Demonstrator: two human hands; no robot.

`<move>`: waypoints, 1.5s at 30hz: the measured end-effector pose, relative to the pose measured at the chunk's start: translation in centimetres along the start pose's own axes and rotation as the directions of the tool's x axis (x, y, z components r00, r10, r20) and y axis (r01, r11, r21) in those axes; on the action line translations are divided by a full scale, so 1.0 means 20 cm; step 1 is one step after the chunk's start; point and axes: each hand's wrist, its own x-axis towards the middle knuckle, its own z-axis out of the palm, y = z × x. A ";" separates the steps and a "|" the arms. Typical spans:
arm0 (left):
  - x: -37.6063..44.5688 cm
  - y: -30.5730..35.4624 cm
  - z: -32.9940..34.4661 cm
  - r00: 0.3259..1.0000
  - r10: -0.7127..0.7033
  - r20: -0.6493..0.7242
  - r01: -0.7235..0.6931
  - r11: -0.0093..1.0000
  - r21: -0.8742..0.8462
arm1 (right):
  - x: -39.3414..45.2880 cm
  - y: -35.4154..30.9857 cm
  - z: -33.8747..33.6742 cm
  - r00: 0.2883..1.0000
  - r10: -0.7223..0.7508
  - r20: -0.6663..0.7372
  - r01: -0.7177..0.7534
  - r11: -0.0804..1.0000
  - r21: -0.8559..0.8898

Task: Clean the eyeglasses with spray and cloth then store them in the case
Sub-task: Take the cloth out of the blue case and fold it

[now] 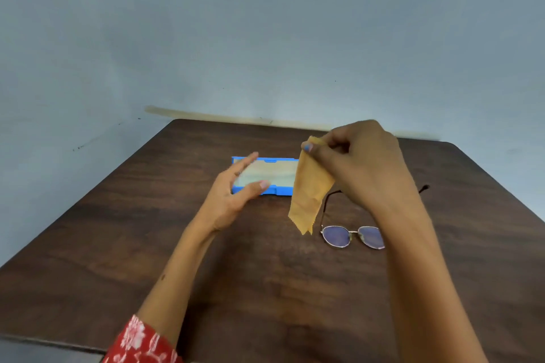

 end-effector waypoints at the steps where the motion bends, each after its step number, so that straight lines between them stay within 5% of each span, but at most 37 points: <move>1: -0.05 0.06 0.06 1.000 0.015 0.026 -0.013 0.995 -0.104 | -0.03 0.00 -0.01 1.000 -0.005 0.018 0.005 1.000 0.003; 4: -0.21 0.18 0.23 0.995 0.006 0.100 0.026 0.948 -0.317 | -0.10 0.03 -0.04 0.998 0.011 0.068 -0.012 1.000 0.014; 13: -0.45 0.21 0.39 0.983 -0.143 0.120 0.179 0.898 -0.402 | -0.22 0.19 -0.07 0.995 0.101 0.018 -0.102 0.987 0.123; 22: -0.59 0.24 0.44 0.939 -0.321 0.126 0.334 0.762 -0.554 | -0.43 0.28 0.03 0.948 0.123 -0.294 -0.133 0.991 -0.012; 24: -0.61 0.24 0.44 0.924 -0.363 0.121 0.362 0.727 -0.583 | -0.51 0.31 0.04 0.944 0.231 -0.237 -0.232 0.972 0.022; 27: -0.62 0.23 0.45 0.913 -0.378 0.155 0.390 0.693 -0.606 | -0.57 0.38 0.09 0.925 0.359 0.123 -0.378 0.900 0.219; 31: -0.62 0.21 0.43 0.909 -0.387 0.155 0.396 0.686 -0.610 | -0.60 0.43 0.13 0.858 0.223 0.463 -0.462 0.728 0.506; 34: -0.62 0.18 0.42 0.919 -0.391 0.053 0.363 0.787 -0.499 | -0.60 0.43 0.15 0.879 0.191 0.437 -0.446 0.655 0.610; 38: -0.61 0.14 0.40 0.940 -0.308 -0.147 0.265 0.930 -0.256 | -0.58 0.45 0.20 0.923 0.229 0.309 -0.376 0.708 0.598; 41: -0.61 0.13 0.40 0.953 -0.294 -0.070 0.246 0.889 -0.385 | -0.57 0.46 0.23 0.925 0.212 0.316 -0.366 0.718 0.592; 45: -0.60 0.13 0.42 0.937 -0.346 0.052 0.316 0.774 -0.549 | -0.58 0.46 0.24 0.909 0.223 0.352 -0.413 0.585 0.697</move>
